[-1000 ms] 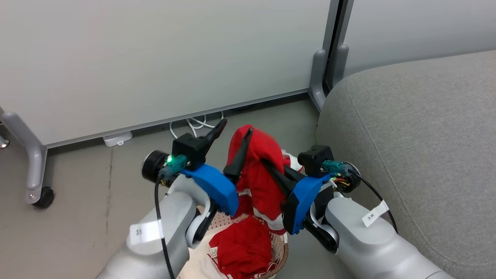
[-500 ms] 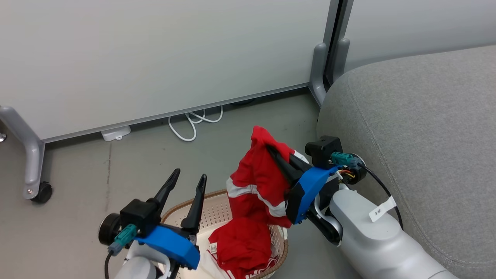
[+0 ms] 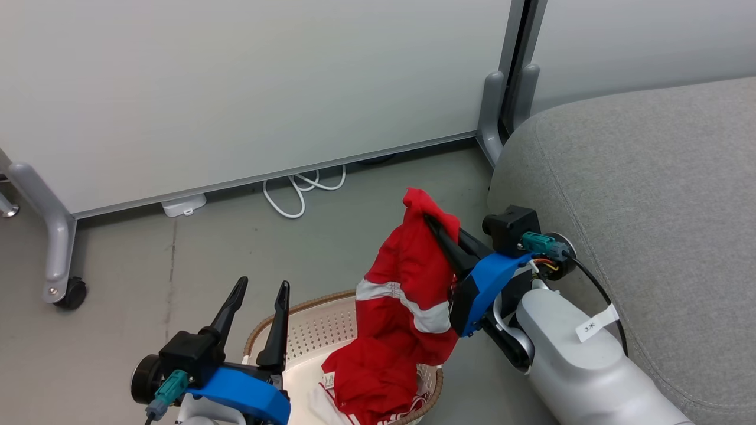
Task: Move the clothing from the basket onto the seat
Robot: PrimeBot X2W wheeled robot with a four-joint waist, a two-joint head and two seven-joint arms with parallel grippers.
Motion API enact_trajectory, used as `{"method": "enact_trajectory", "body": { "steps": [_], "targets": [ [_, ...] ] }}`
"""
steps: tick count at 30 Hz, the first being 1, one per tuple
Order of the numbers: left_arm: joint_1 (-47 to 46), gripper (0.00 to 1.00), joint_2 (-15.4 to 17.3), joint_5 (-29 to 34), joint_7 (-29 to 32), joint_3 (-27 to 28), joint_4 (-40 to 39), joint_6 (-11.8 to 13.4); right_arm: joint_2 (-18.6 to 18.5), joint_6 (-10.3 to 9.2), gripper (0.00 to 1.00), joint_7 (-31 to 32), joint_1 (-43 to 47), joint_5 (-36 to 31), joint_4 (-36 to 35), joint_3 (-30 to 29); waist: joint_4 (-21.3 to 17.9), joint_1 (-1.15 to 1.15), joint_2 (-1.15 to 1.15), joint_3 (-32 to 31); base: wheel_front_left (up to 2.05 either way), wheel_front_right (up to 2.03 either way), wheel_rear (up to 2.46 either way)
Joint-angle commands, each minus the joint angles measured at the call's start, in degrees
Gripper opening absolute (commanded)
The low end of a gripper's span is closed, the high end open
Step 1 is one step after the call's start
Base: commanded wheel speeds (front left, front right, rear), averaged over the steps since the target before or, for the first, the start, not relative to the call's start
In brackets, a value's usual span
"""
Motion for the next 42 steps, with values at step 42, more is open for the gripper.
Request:
{"method": "enact_trajectory", "body": {
  "steps": [42],
  "targets": [
    [-6.57, 1.00, 2.64, -1.00, -0.29, -7.03, 0.35, -0.63, 0.01, 0.01, 0.00, -0.23, 6.06, -6.70, -7.01, -13.47, -26.37, 0.00, 0.00, 6.11, 0.00, 0.00, 0.00]
  ]
}}
